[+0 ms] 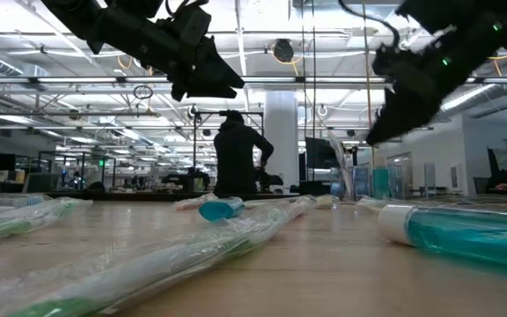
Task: Pick & Place toothbrushing station
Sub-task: Put the top green toothbrush into the transparent organizer
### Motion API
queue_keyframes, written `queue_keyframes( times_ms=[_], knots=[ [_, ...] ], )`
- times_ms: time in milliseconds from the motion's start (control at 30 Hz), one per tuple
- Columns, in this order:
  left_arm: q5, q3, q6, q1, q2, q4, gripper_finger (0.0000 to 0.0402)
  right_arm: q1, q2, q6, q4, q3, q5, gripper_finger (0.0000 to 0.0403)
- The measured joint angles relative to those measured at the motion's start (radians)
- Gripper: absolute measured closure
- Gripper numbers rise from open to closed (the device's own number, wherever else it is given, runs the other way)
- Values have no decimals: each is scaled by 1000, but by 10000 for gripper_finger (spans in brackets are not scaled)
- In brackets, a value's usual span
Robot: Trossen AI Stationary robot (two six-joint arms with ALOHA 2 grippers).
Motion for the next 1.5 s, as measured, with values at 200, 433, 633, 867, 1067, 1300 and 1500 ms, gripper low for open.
queue_keyframes(
  times_ms=[200, 433, 633, 867, 1067, 1300, 1500],
  knots=[
    [0, 0, -15, 0, 0, 0, 204, 2, 26, 63, 170, -161, -114, 270],
    [0, 0, -15, 0, 0, 5, 204, -2, 93, 79, 389, -253, -122, 217],
    [-1, 0, -14, 0, 0, 10, 204, -4, 197, 84, 446, -251, -120, 192],
    [-42, 0, -35, 0, 0, 13, 204, -11, 325, 55, 450, -173, -91, 205],
    [-42, 0, -35, 0, 0, 14, 204, -55, 388, 49, 377, -110, -96, 228],
    [-42, 0, -30, 0, 0, 8, 204, -82, 415, 27, 349, -108, -135, 299],
    [-42, 0, -34, 0, 0, 8, 204, -84, 390, 22, 363, -110, -159, 384]
  ],
)
